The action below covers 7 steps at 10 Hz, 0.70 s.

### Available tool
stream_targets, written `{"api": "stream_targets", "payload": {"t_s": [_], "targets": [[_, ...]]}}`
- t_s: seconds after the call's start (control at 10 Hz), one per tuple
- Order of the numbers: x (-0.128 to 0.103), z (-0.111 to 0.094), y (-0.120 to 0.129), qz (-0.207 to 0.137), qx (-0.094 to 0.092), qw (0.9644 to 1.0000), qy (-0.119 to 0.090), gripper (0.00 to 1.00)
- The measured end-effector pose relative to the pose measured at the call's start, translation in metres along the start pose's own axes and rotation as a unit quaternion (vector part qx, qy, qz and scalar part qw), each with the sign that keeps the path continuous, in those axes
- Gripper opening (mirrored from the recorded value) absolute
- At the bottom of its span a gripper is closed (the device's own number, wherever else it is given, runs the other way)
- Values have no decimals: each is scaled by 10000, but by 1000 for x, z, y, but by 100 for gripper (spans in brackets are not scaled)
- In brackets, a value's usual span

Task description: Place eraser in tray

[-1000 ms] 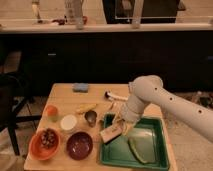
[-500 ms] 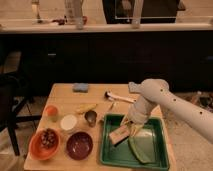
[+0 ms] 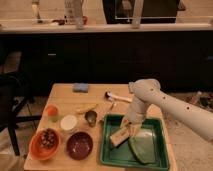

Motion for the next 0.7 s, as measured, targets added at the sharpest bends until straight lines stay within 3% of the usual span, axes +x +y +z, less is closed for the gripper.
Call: {"api": "stream_targets", "payload": {"t_s": [0.3,0.5,0.6,0.7], "targets": [[5,1,-3,-31,1,10000,79,1],[5,1,-3,-37,2,10000,79,15],[5,1,-3,-38,2,10000,79,30],[5,1,-3,-36,2,10000,79,38]]}}
